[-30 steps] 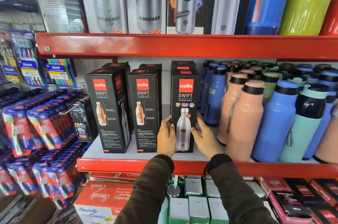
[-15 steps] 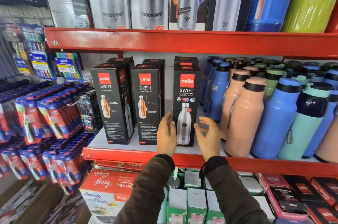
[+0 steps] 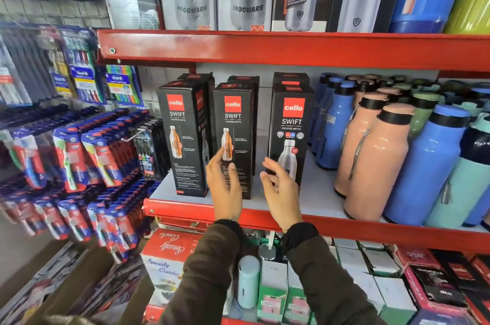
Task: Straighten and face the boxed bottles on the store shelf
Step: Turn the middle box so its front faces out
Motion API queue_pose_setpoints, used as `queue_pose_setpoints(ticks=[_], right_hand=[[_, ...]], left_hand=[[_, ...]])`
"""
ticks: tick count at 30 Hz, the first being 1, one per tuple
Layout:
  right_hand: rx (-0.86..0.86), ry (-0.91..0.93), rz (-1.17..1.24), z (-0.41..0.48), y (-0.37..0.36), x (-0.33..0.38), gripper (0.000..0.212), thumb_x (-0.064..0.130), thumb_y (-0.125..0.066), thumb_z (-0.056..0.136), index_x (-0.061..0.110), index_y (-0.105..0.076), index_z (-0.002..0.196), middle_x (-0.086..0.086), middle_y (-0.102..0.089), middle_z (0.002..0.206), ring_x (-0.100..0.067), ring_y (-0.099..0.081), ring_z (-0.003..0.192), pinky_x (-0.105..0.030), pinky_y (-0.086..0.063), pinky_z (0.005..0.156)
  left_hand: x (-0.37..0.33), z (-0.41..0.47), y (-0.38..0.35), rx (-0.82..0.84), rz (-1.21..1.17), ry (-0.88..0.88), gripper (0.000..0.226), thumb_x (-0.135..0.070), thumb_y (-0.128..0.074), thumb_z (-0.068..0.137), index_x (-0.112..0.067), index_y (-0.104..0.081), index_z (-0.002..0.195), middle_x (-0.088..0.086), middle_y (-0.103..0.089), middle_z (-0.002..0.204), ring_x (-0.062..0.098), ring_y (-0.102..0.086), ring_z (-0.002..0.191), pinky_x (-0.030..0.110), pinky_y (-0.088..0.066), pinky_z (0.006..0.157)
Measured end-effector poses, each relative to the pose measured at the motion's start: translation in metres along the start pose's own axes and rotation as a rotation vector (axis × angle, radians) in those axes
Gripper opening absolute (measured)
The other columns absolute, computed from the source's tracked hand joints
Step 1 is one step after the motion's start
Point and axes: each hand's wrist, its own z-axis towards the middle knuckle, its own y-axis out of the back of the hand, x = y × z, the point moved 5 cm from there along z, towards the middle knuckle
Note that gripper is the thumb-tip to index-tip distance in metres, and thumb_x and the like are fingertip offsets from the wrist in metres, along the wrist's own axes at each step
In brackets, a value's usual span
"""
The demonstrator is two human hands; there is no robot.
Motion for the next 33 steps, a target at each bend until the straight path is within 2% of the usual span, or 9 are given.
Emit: queue_pose_setpoints(ticks=[3, 5, 7, 12, 17, 21, 26, 30, 33], right_hand=[[0.074, -0.055, -0.042, 0.008, -0.024, 0.0, 0.048, 0.019, -0.049, 0.103, 0.018, -0.038, 0.15, 0.001, -0.049, 0.148, -0.004, -0.053, 0.125, -0.004, -0.038, 0.098], [0.094, -0.096, -0.054, 0.015, -0.036, -0.002, 0.051, 0.022, -0.045, 0.104, 0.017, -0.031, 0.153, -0.002, -0.041, 0.156, -0.013, -0.042, 0.14, -0.025, -0.034, 0.115], [0.098, -0.117, -0.09, 0.02, -0.046, -0.004, 0.052, 0.024, -0.042, 0.105, 0.017, -0.027, 0.155, -0.004, -0.036, 0.159, -0.016, -0.033, 0.147, -0.035, -0.027, 0.121], [0.005, -0.102, -0.1, 0.025, -0.059, -0.006, 0.051, 0.017, -0.045, 0.104, 0.016, -0.03, 0.153, -0.002, -0.041, 0.155, -0.016, -0.037, 0.144, -0.031, -0.028, 0.119], [-0.044, -0.097, -0.088, 0.021, -0.064, -0.008, 0.065, 0.023, -0.064, 0.095, 0.018, -0.032, 0.152, -0.002, -0.046, 0.152, -0.015, -0.042, 0.141, -0.043, -0.036, 0.117], [-0.079, -0.038, -0.083, 0.021, -0.062, -0.001, 0.078, 0.034, -0.078, 0.081, 0.027, -0.037, 0.147, 0.007, -0.057, 0.14, -0.007, -0.052, 0.131, -0.038, -0.043, 0.111], [-0.147, -0.022, -0.074, 0.019, -0.061, 0.007, 0.093, 0.048, -0.086, 0.066, 0.033, -0.037, 0.143, 0.014, -0.058, 0.135, -0.001, -0.055, 0.125, -0.031, -0.048, 0.106], [-0.2, -0.031, -0.051, 0.017, -0.06, 0.006, 0.088, 0.049, -0.088, 0.062, 0.036, -0.043, 0.137, 0.02, -0.062, 0.126, 0.004, -0.058, 0.118, -0.023, -0.05, 0.099], [-0.223, -0.06, -0.042, 0.015, -0.057, 0.006, 0.092, 0.048, -0.086, 0.059, 0.038, -0.04, 0.138, 0.028, -0.058, 0.121, 0.016, -0.054, 0.109, -0.005, -0.041, 0.09]], left_hand=[[0.01, 0.013, 0.005, 0.063, 0.032, 0.066, 0.044, -0.024, -0.039, 0.106, -0.016, -0.038, 0.15, 0.0, -0.039, 0.149, 0.016, -0.037, 0.142, 0.047, -0.031, 0.12], [0.014, 0.02, 0.006, 0.129, 0.026, 0.109, 0.047, -0.028, -0.035, 0.107, -0.017, -0.031, 0.153, 0.0, -0.032, 0.156, 0.011, -0.03, 0.145, 0.041, -0.024, 0.124], [0.018, 0.025, 0.008, 0.182, -0.047, 0.174, 0.051, -0.029, -0.032, 0.108, -0.017, -0.023, 0.157, -0.002, -0.025, 0.163, 0.01, -0.025, 0.15, 0.034, -0.019, 0.126], [0.034, 0.033, 0.01, 0.32, -0.128, 0.296, 0.052, -0.036, -0.026, 0.108, -0.024, -0.023, 0.159, -0.006, -0.025, 0.166, 0.007, -0.023, 0.152, 0.034, -0.014, 0.128], [0.04, 0.037, 0.015, 0.338, -0.335, 0.409, 0.049, -0.044, -0.027, 0.107, -0.03, -0.042, 0.151, -0.004, -0.044, 0.157, 0.012, -0.038, 0.147, 0.042, -0.024, 0.126], [0.034, 0.036, 0.025, 0.322, -0.364, 0.367, 0.048, -0.047, -0.026, 0.106, -0.035, -0.057, 0.139, -0.005, -0.056, 0.146, 0.012, -0.049, 0.139, 0.044, -0.034, 0.121], [0.027, 0.03, 0.035, 0.251, -0.361, 0.322, 0.048, -0.046, -0.026, 0.106, -0.034, -0.067, 0.129, -0.024, -0.063, 0.128, 0.003, -0.059, 0.124, 0.04, -0.053, 0.105], [0.028, 0.027, 0.04, 0.233, -0.372, 0.254, 0.046, -0.044, -0.03, 0.106, -0.029, -0.07, 0.126, -0.015, -0.064, 0.131, 0.01, -0.063, 0.116, 0.044, -0.057, 0.1], [0.026, 0.031, 0.043, 0.196, -0.314, 0.162, 0.04, -0.032, -0.034, 0.108, -0.023, -0.064, 0.133, -0.006, -0.061, 0.138, 0.015, -0.057, 0.128, 0.049, -0.047, 0.111]])
